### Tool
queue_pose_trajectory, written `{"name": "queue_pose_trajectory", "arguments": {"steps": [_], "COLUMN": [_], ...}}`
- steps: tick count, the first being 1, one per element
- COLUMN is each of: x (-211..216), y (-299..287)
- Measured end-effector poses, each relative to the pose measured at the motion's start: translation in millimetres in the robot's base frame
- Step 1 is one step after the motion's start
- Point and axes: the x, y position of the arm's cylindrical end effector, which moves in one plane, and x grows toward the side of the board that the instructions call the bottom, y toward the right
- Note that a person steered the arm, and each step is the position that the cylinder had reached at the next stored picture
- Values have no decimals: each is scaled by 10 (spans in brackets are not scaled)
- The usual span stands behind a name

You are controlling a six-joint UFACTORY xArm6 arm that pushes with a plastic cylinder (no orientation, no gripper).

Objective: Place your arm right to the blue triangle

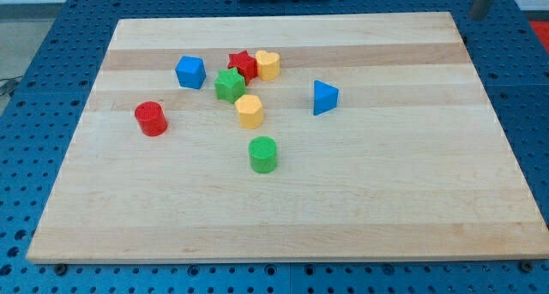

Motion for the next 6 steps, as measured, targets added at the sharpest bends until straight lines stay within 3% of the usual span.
{"name": "queue_pose_trajectory", "arguments": {"steps": [1,2,4,5,6], "x": [-21,-107,-106,182,807], "y": [-112,-736,-1202,-1390,-1617]}}
